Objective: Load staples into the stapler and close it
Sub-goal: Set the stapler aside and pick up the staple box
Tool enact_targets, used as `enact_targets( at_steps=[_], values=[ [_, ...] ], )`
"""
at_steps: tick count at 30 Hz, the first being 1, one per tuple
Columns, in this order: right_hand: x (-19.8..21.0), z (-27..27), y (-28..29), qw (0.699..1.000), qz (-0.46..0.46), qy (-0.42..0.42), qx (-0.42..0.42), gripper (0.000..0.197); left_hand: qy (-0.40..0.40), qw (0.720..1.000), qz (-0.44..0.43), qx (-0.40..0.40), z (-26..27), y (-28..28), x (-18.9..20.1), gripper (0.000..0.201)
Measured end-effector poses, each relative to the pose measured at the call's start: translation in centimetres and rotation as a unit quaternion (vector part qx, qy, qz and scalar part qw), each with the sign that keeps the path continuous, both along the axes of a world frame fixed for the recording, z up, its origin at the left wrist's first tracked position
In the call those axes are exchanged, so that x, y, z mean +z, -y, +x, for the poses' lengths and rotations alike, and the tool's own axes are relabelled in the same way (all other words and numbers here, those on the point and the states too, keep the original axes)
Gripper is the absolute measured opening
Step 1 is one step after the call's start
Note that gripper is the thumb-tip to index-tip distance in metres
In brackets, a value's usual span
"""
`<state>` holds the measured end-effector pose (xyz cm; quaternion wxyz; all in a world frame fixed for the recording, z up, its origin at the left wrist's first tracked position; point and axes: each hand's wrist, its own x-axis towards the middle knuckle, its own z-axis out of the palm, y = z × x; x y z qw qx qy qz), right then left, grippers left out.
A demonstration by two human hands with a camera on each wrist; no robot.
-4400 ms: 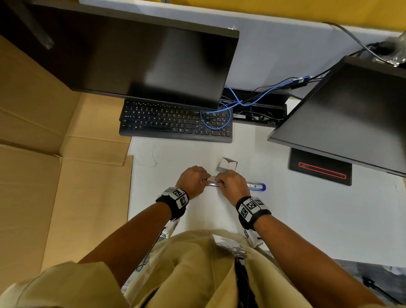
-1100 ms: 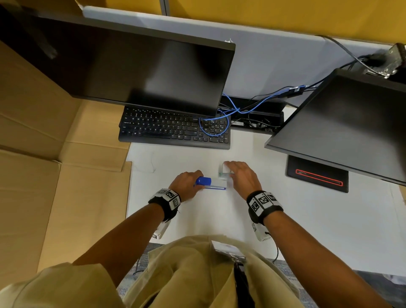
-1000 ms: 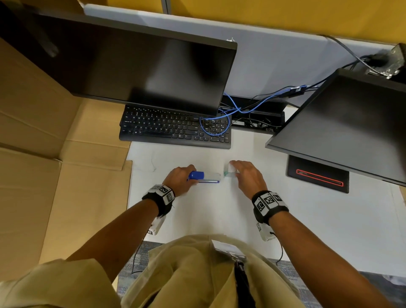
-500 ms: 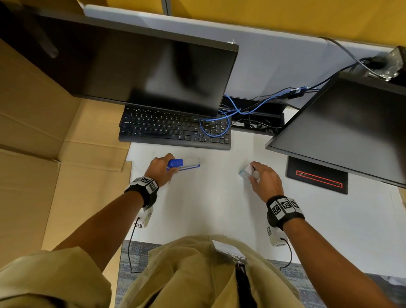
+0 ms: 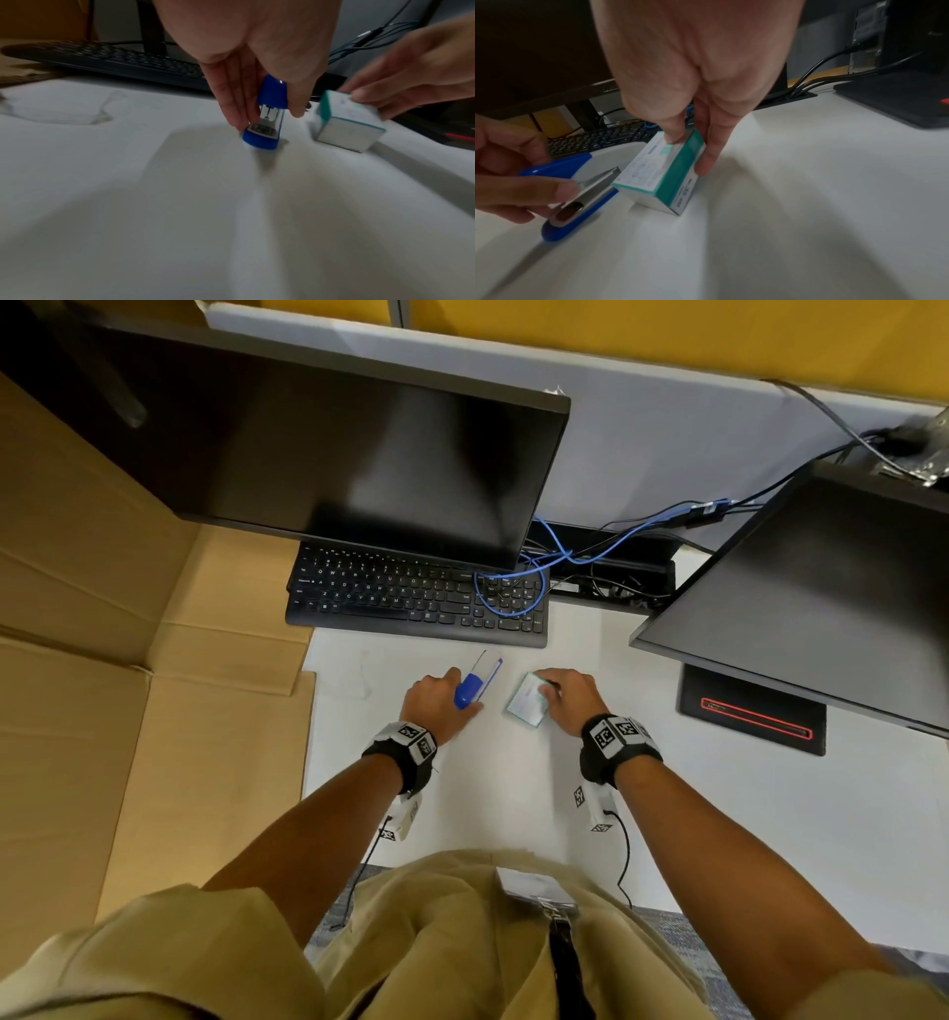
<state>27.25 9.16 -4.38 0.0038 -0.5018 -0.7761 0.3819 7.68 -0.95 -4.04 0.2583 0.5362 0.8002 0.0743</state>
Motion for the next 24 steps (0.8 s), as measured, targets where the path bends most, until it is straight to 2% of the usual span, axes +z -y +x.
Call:
enact_targets(
  at_steps=[4,13,24],
  values=[
    [-0.3,-1.0,-0.7,1.000,0.004,0.001,-0.005,0.031,0.024,1.000,-0.004,-0.012,1.6,-0.3,-0.1,0.057],
    [-0.5,-1.5,-1.6,0.999,-0.014,0.022,-0.023,0.031,0.083,0.995,-0.004,0.048,3.3,-0.6,0.3,0.048],
    [1.4,-1.7,-1.2,1.000,-0.001,0.022,0.009,0.032,0.076,0.995,-0.019,0.053,3.8,-0.5,0.8,0.049]
  ],
)
